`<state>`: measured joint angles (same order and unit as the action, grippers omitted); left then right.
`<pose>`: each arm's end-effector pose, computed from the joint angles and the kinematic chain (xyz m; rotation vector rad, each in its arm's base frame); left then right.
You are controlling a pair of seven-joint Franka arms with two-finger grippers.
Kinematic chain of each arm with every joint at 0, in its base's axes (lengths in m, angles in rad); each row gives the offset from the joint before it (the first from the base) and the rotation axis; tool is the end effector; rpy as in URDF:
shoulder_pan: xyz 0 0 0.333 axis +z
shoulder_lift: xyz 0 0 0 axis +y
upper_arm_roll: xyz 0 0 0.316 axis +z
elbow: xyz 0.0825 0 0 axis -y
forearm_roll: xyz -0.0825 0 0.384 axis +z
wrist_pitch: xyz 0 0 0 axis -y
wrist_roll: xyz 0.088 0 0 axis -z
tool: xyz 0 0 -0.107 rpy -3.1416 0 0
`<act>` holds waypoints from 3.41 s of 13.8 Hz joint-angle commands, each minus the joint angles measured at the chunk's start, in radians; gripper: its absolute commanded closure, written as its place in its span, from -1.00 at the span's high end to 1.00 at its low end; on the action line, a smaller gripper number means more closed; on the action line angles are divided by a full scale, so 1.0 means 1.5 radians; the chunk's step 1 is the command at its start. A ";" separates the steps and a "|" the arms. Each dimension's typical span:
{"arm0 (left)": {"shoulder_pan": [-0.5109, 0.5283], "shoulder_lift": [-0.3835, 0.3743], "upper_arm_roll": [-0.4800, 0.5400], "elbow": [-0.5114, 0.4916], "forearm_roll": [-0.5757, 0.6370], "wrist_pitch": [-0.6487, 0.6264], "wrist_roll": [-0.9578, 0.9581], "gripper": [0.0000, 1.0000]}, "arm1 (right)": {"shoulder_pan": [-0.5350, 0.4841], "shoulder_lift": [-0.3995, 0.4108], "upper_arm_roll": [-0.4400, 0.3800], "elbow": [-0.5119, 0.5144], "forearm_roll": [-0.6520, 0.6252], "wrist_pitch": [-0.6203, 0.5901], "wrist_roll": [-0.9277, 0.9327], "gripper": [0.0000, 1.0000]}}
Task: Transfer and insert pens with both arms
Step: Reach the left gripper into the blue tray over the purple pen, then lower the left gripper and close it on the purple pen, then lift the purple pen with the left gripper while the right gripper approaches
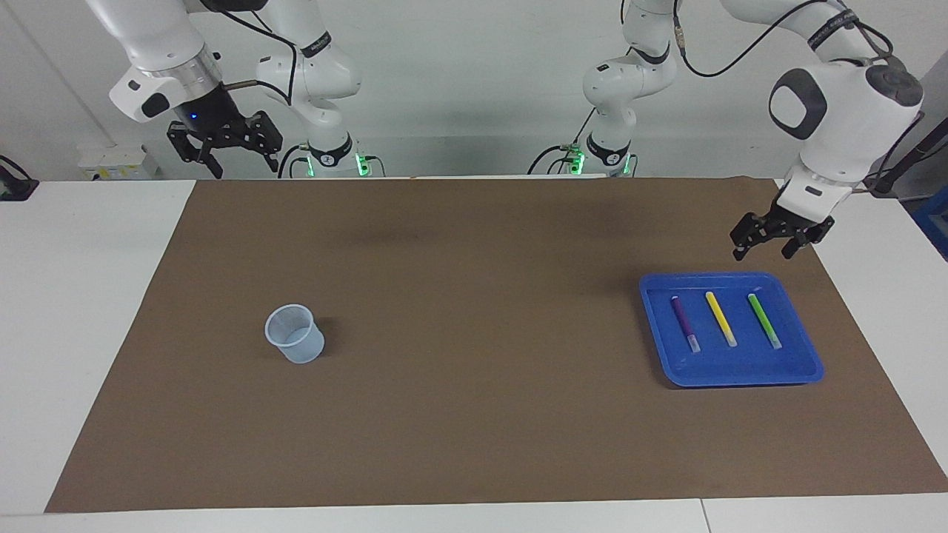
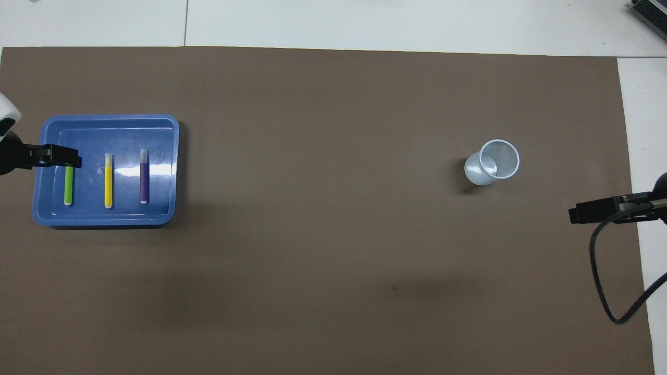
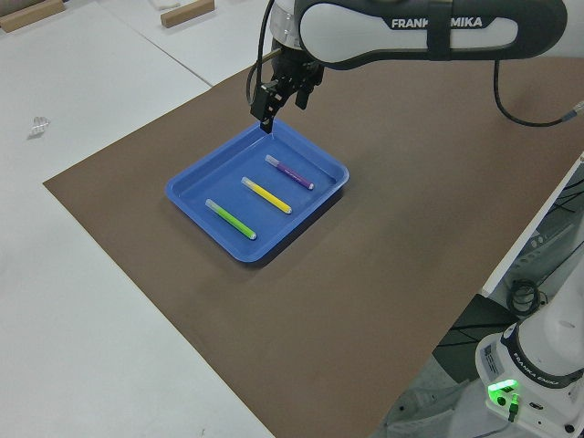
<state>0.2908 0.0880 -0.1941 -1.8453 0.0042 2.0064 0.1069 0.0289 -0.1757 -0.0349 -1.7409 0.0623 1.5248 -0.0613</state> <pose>0.5905 0.0605 0.4822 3.1339 -0.0164 0.1187 0.4932 0.0024 0.6329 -3.0701 -0.0884 0.0587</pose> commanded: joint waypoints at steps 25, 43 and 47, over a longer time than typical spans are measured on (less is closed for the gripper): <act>-0.064 0.213 0.003 0.061 -0.002 0.053 -0.147 0.61 | -0.001 -0.019 -0.001 -0.021 0.009 0.005 -0.001 1.00; -0.061 0.204 0.002 -0.017 -0.006 0.115 -0.149 -1.00 | 0.116 -0.024 0.004 -0.063 0.049 0.123 0.179 1.00; -0.066 0.203 0.003 0.021 -0.075 0.012 -0.151 -1.00 | 0.119 -0.010 0.004 -0.075 0.064 0.186 0.208 1.00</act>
<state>0.2027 0.4032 -0.1923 -1.8396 -0.0556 2.1203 -0.1094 0.2078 -0.1880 -0.0316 -1.8284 0.1251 1.7528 0.2088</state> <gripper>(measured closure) 0.828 0.000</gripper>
